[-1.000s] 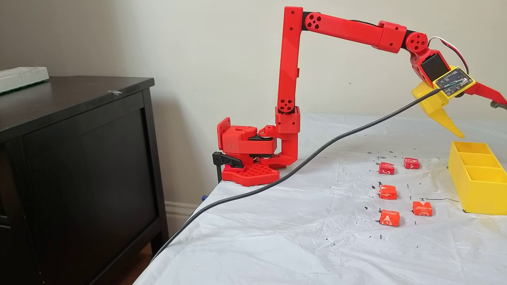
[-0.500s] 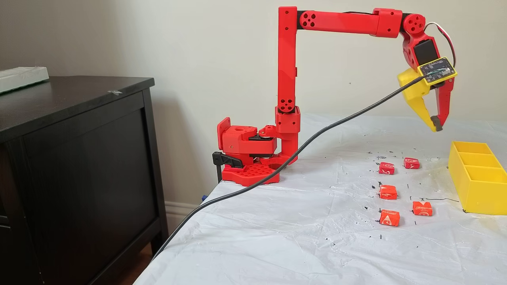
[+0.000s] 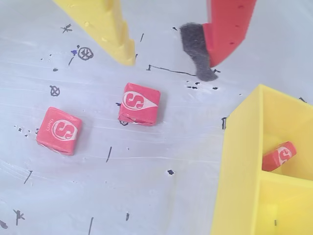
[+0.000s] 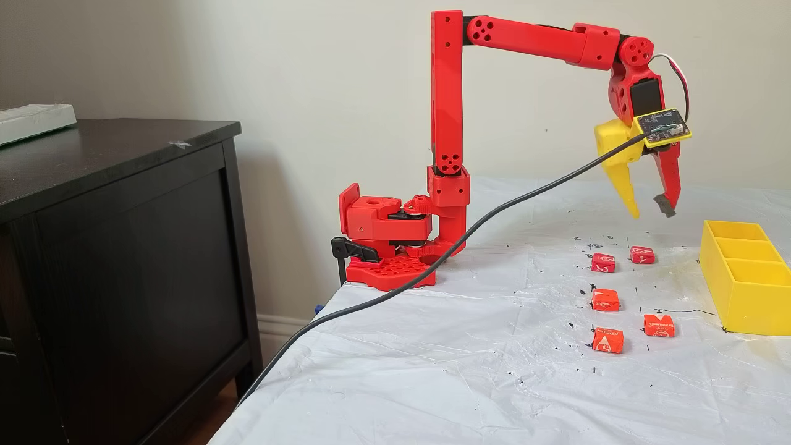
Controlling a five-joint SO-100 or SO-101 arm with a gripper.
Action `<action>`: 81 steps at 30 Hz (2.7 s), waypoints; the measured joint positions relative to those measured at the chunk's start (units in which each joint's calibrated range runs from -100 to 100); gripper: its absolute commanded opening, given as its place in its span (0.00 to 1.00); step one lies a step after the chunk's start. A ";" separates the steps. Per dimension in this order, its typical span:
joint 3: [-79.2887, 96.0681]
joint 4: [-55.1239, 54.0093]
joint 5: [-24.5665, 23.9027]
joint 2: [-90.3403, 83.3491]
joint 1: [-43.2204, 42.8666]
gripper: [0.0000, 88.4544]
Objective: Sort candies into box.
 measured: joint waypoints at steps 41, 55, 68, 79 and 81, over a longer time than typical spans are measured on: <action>1.66 -6.91 0.63 12.30 -0.89 0.00; -0.18 -2.51 1.37 0.93 3.58 0.00; -12.87 -6.51 4.64 0.51 15.77 0.00; -12.95 -11.46 5.57 3.73 15.77 0.00; -12.95 -12.17 5.57 3.73 15.68 0.01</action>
